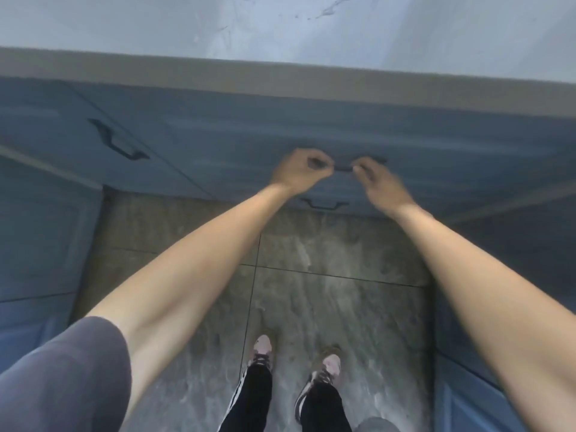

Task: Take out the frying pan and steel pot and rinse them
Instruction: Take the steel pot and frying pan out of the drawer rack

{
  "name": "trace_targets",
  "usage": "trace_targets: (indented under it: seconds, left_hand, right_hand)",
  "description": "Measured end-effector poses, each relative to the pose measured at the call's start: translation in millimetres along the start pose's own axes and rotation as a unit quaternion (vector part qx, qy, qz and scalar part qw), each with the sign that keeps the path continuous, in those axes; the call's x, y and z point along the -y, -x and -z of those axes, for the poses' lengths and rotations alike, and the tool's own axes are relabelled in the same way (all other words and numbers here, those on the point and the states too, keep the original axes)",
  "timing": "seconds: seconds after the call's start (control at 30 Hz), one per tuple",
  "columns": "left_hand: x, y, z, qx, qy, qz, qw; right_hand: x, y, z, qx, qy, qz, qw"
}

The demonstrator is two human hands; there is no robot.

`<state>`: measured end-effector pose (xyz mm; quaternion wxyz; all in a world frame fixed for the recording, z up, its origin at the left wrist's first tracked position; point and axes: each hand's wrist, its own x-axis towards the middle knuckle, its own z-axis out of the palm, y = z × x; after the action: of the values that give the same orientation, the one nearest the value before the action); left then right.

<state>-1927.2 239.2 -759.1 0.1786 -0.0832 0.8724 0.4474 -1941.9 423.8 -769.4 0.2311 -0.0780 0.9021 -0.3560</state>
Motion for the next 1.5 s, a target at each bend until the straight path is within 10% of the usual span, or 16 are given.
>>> trace_targets:
  seconds: [0.4,1.5]
  left_hand:
    - [12,7,-18,-0.073,0.108,-0.056,0.99]
    - [48,237,-76,0.08,0.106,0.108,0.985]
  right_hand:
    - [-3,6,-10,-0.023,-0.116,0.008,0.993]
    - [-6,252,-100,0.029,-0.122,-0.096,0.988]
